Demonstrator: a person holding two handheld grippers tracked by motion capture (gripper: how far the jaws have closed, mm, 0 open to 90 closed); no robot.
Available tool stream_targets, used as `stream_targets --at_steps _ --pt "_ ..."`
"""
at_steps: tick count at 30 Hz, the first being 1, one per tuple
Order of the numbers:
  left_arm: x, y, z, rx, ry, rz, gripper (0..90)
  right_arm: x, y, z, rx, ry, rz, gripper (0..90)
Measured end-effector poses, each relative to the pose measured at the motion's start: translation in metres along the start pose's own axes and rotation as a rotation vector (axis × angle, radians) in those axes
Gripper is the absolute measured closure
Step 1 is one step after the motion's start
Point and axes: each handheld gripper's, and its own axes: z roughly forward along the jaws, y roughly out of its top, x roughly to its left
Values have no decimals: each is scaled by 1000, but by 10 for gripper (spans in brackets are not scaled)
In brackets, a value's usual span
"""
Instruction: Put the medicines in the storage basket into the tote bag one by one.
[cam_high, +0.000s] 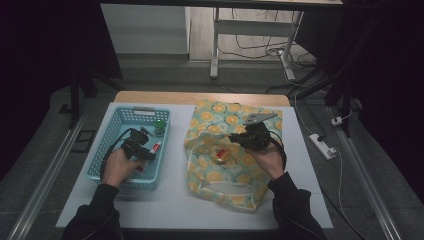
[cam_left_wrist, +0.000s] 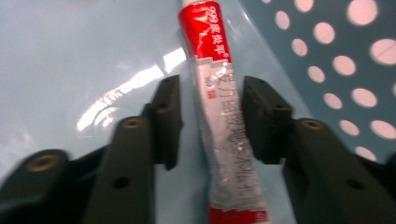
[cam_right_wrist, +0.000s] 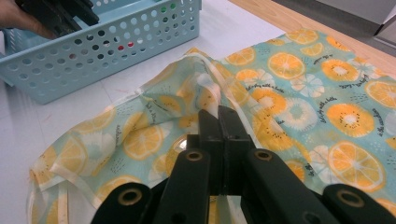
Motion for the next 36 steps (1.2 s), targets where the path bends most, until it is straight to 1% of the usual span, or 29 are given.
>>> stream_targets --at_steps 2,5,11,13,14,16,18,23,29,33,36 --pt "0 0 0 8 6 -19 672 0 0 0 0 0 0 900" --pt "1 0 -1 3 4 -28 703 0 0 0 0 0 0 900" --pt "2 0 -3 5 7 -57 713 0 0 -1 -2 0 0 900" --pt "3 -1 -6 -18 8 -65 728 0 0 -1 -4 0 1 900" --pt "4 -1 -8 -30 0 -72 729 0 0 -1 -4 0 1 900" --pt "6 -2 -9 -39 -25 -87 729 0 0 -1 -5 0 2 900" --pt "6 -3 -12 -52 -20 -96 730 0 0 -1 -4 0 1 900" --pt "9 -4 -21 -99 -35 -105 730 0 0 -1 -4 -1 3 900" --pt "11 -7 -30 -139 -35 -99 730 0 1 -1 -6 0 0 900" --pt "11 -9 -38 -173 -35 -84 730 0 1 -2 -10 -2 0 900" --pt "9 -9 -47 -197 -41 -65 730 0 1 -2 -12 -3 0 900"
